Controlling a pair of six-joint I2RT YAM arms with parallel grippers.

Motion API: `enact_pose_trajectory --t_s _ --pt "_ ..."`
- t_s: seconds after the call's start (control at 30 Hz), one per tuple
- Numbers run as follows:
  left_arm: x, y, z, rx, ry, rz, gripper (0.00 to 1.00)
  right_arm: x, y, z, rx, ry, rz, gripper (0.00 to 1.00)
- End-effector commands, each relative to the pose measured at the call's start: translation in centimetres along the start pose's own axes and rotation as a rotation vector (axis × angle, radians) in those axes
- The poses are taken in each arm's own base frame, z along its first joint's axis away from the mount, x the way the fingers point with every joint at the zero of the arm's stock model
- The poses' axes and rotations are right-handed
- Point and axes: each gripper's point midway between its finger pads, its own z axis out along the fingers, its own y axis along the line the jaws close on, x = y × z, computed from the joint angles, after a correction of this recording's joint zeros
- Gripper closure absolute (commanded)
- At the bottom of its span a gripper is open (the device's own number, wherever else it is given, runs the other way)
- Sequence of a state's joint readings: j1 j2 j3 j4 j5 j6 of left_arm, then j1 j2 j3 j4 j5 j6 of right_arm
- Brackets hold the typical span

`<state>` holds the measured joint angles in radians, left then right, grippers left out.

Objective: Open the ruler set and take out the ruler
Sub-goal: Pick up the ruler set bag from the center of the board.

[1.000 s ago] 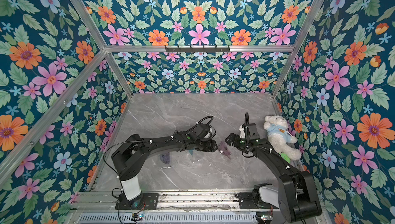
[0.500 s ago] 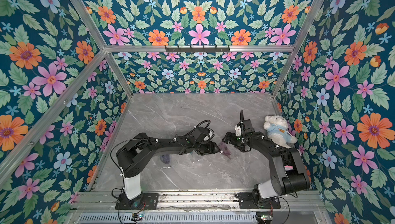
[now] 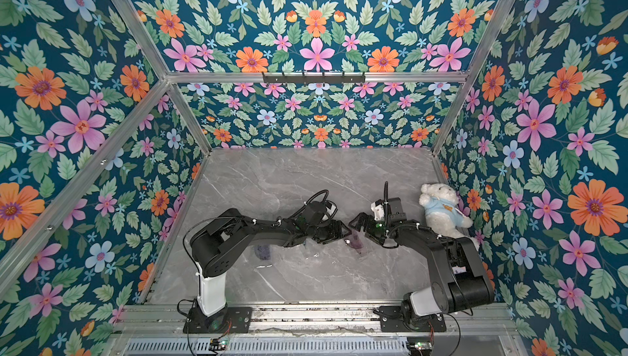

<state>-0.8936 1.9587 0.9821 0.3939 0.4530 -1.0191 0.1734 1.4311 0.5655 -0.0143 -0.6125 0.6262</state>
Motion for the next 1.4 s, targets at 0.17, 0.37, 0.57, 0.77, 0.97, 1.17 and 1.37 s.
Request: enact_pose_trajectory --t_s 0.17,0.37,0.57,0.77,0.97,1.17,1.37 --pt "-0.6 1.8 -0.1 -0.030 -0.030 -0.051 0.34 1.3 0.9 -1.0 -0.082 -0.024 0.099 0.04" --pt "-0.8 1.9 0.0 -0.028 -0.029 -0.053 0.34 1.5 0.9 -0.9 -0.125 -0.057 0.129 0.06" --pt "-1.0 2.2 -0.1 -0.027 -0.036 -0.060 0.34 2.2 1.1 -0.6 -0.155 -0.064 0.125 0.11" --pt "-0.9 2.6 0.1 -0.021 -0.029 -0.074 0.35 2.4 1.5 -1.2 -0.196 -0.119 0.116 0.19" --pt "-0.8 2.6 0.3 -0.013 -0.024 -0.077 0.35 2.5 1.2 -1.0 -0.194 -0.148 0.119 0.21" --pt "-0.6 2.3 0.2 0.009 -0.020 -0.076 0.34 2.6 0.5 -0.3 -0.194 -0.154 0.132 0.21" --pt "0.1 2.9 0.0 0.022 -0.016 -0.097 0.33 2.4 0.1 -0.4 -0.170 -0.175 0.129 0.21"
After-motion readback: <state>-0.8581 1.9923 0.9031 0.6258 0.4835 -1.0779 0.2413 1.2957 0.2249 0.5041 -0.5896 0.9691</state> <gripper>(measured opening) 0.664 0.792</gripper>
